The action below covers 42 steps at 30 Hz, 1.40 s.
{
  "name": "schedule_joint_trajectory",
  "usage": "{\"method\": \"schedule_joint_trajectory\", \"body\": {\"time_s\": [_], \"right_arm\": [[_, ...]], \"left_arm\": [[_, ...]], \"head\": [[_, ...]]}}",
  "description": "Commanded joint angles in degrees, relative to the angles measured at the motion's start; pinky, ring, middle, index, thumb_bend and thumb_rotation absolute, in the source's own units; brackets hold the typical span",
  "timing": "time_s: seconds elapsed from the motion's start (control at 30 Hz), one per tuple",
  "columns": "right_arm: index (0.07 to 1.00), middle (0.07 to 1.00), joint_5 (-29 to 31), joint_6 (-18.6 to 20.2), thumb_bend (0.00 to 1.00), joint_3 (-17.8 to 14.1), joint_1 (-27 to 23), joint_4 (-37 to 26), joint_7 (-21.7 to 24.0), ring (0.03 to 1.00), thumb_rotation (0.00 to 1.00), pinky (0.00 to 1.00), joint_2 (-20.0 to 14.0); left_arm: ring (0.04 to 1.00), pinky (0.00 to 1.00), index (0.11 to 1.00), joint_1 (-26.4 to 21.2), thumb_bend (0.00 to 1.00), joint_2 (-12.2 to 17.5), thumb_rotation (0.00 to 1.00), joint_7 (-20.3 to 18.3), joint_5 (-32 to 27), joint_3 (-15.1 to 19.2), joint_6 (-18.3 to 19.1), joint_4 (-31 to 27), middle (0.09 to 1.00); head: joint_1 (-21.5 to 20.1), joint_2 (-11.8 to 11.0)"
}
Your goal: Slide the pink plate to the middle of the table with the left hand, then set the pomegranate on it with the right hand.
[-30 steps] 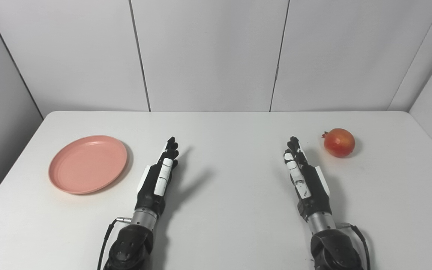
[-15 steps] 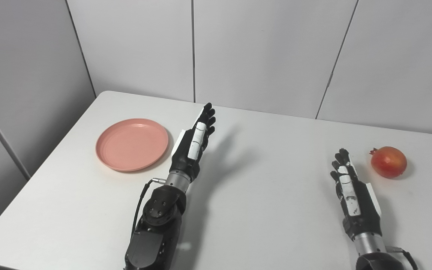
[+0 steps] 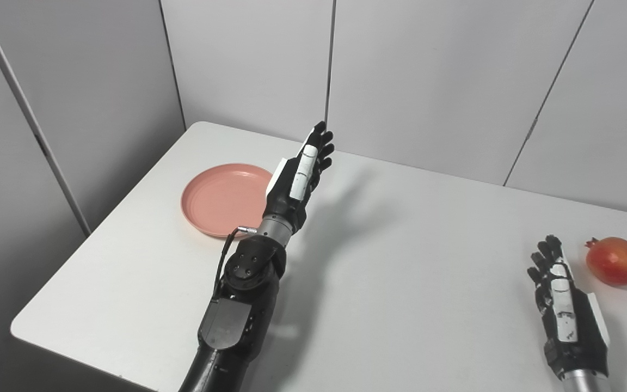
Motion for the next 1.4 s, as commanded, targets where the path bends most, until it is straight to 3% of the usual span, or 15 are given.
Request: {"method": "schedule_joint_trajectory", "body": {"time_s": [0.0, 0.3, 0.7, 0.93, 1.17, 1.37], "right_arm": [[1.0, 1.0, 0.9, -3.4, 0.58, -0.6, -1.9, -0.5, 0.9, 1.0, 0.95, 1.0, -0.8], [1.0, 1.0, 1.3, -2.8, 0.61, -1.1, -2.0, -0.5, 1.2, 1.0, 0.91, 1.0, -1.0], [1.0, 1.0, 1.9, -1.9, 0.63, -1.6, -2.1, -0.8, 1.1, 1.0, 0.9, 1.0, -0.7], [1.0, 1.0, 2.1, -2.0, 0.59, -1.5, -2.1, -1.2, 1.3, 1.0, 0.93, 1.0, -0.8], [1.0, 1.0, 1.9, -1.5, 0.59, -1.7, -2.5, -1.0, 0.8, 1.0, 0.91, 1.0, -0.8], [1.0, 1.0, 1.4, -2.0, 0.57, -1.6, -2.8, -0.5, 0.8, 1.0, 0.94, 1.0, -0.9]], "left_arm": [[0.932, 0.92, 0.924, -3.6, 0.82, 2.0, 1.0, 0.8, -0.6, 1.4, -1.5, -1.0, 0.93], [0.894, 0.87, 0.88, -4.8, 0.84, 4.9, 1.0, 2.3, -1.7, 5.3, -3.8, 1.1, 0.89], [0.91, 0.9, 0.888, -4.5, 0.84, 8.8, 1.0, 0.7, -2.1, 6.1, -4.1, 2.7, 0.905], [0.924, 0.92, 0.904, -3.1, 0.84, 10.6, 1.0, -0.5, -3.4, 6.5, -2.6, 1.5, 0.917], [0.903, 0.94, 0.876, -1.4, 0.86, 13.1, 1.0, 0.7, -0.8, 6.4, -0.5, -0.7, 0.892], [0.931, 0.95, 0.91, -0.2, 0.88, 14.7, 1.0, -0.5, -3.1, 8.2, -3.1, 0.2, 0.924]], "head": [[0.3, -0.2], [1.5, -0.7], [2.8, -0.8], [3.4, -1.3], [3.8, -1.7], [3.9, -2.1]]}}
